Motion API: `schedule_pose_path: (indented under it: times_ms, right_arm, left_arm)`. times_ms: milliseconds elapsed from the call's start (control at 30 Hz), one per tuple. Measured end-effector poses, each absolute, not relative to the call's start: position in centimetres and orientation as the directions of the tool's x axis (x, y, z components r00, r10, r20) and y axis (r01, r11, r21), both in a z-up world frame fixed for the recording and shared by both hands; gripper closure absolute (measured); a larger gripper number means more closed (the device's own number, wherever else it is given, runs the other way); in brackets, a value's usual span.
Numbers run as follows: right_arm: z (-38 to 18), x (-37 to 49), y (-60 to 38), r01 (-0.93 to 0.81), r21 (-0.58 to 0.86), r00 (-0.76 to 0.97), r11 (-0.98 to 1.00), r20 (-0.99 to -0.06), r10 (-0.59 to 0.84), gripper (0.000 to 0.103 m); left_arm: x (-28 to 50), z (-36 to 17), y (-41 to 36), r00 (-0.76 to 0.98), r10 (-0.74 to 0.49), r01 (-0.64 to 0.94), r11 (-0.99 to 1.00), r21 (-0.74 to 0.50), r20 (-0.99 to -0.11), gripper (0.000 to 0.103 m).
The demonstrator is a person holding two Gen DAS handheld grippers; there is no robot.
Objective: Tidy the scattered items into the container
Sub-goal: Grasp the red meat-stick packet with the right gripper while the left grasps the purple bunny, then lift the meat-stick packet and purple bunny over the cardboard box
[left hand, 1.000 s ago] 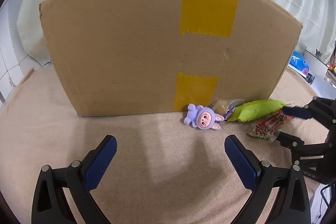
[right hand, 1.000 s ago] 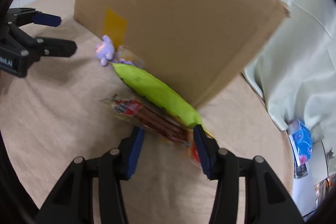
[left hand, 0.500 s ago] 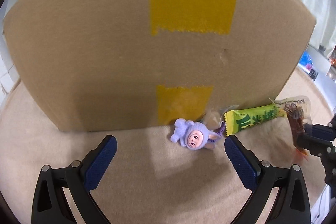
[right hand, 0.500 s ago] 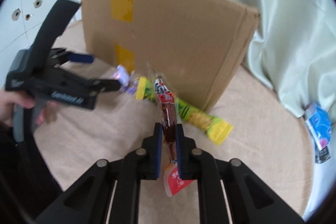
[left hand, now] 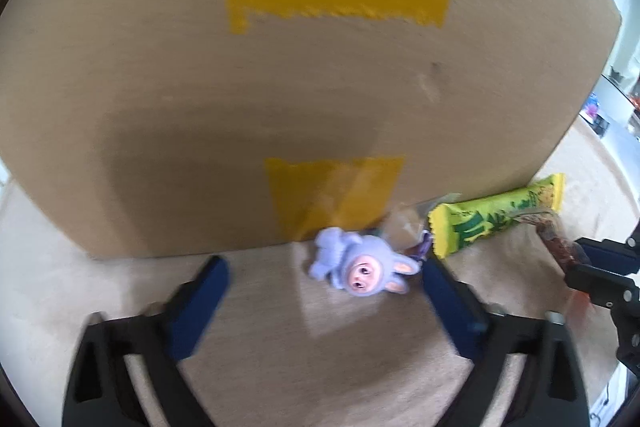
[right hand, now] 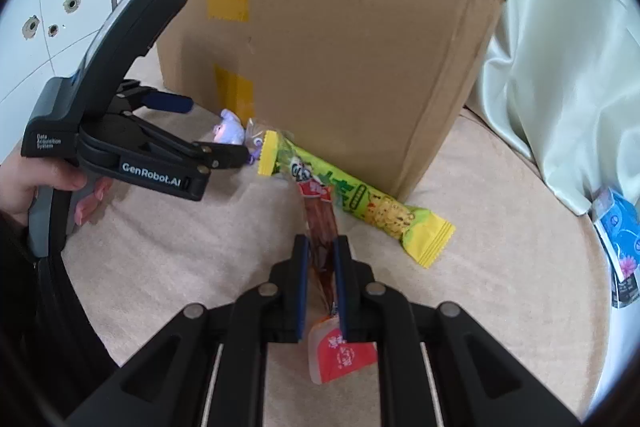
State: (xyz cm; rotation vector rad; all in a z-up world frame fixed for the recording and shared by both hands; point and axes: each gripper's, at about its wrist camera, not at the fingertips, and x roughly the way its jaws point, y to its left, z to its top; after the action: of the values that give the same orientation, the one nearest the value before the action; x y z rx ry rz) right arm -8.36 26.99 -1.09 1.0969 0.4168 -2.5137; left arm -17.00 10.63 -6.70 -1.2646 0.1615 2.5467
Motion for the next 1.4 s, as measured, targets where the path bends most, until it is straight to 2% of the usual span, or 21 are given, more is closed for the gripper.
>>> schedule_pose_path:
  times_ms: [167, 333, 567, 700, 900, 967, 1000, 1100, 1133, 1167, 1200, 1233, 1300, 1400]
  right_arm:
    - [-1.1, -8.1, 26.8, 0.447, -0.122, -0.628, -0.886, -0.748, -0.213, 0.088]
    - [-1.2, -8.2, 26.6, 0.45, -0.116, -0.624, -0.885, -0.75, -0.219, 0.088]
    - [-1.1, -8.3, 25.5, 0.458, -0.139, -0.607, -0.878, -0.77, -0.195, 0.087]
    - [-1.1, -8.7, 24.3, 0.46, -0.181, -0.598, -0.869, -0.787, -0.153, 0.085]
    - [-1.5, -9.3, 22.9, 0.432, -0.238, -0.596, -0.87, -0.799, -0.077, 0.072]
    - [-1.8, -9.5, 22.6, 0.414, -0.263, -0.59, -0.871, -0.806, -0.037, 0.053]
    - [-2.1, -9.7, 22.4, 0.402, -0.287, -0.593, -0.87, -0.805, -0.008, 0.05]
    - [-2.5, -9.9, 22.1, 0.384, -0.301, -0.602, -0.873, -0.798, 0.01, 0.049]
    - [-2.4, -9.8, 22.0, 0.382, -0.301, -0.611, -0.874, -0.792, 0.006, 0.049]
    - [-2.4, -9.8, 21.8, 0.386, -0.297, -0.613, -0.874, -0.79, -0.002, 0.057]
    - [-2.4, -9.8, 21.7, 0.385, -0.285, -0.615, -0.878, -0.789, -0.014, 0.07]
    - [-2.2, -9.7, 21.6, 0.385, -0.28, -0.618, -0.879, -0.786, -0.02, 0.075]
    - [-1.7, -9.5, 21.5, 0.384, -0.252, -0.618, -0.888, -0.785, -0.044, 0.078]
    - [-0.3, -8.3, 21.4, 0.372, -0.228, -0.648, -0.9, -0.758, -0.076, 0.09]
  left_arm:
    - [-17.0, -6.1, 11.4, -0.57, 0.261, -0.375, -0.926, -0.036, -0.779, 0.055]
    - [-16.8, -5.4, 10.7, -0.573, 0.317, -0.394, -0.915, -0.085, -0.756, 0.054]
    - [-13.9, -3.7, 9.6, -0.596, 0.311, -0.388, -0.919, -0.073, -0.74, 0.054]
    - [-14.9, -3.6, 9.1, -0.607, 0.314, -0.383, -0.921, -0.077, -0.73, 0.054]
    - [-11.1, -4.0, 7.1, -0.612, 0.317, -0.378, -0.922, -0.084, -0.725, 0.054]
    - [-10.5, -4.6, 7.1, -0.616, 0.32, -0.378, -0.922, -0.087, -0.72, 0.054]
    - [-10.6, -4.7, 7.4, -0.614, 0.322, -0.379, -0.921, -0.088, -0.721, 0.054]
    - [-10.2, -4.8, 6.8, -0.616, 0.327, -0.382, -0.92, -0.092, -0.717, 0.054]
    - [-9.9, -4.8, 5.8, -0.617, 0.329, -0.382, -0.919, -0.093, -0.715, 0.054]
    - [-10.0, -4.9, 6.1, -0.616, 0.33, -0.382, -0.919, -0.095, -0.716, 0.054]
    - [-10.0, -4.9, 6.0, -0.617, 0.331, -0.381, -0.919, -0.097, -0.714, 0.054]
    - [-10.0, -4.9, 5.9, -0.621, 0.332, -0.378, -0.92, -0.1, -0.709, 0.054]
    - [-10.3, -5.0, 6.7, -0.626, 0.332, -0.371, -0.922, -0.105, -0.705, 0.054]
    - [-10.0, -5.0, 5.9, -0.633, 0.329, -0.365, -0.925, -0.105, -0.701, 0.054]
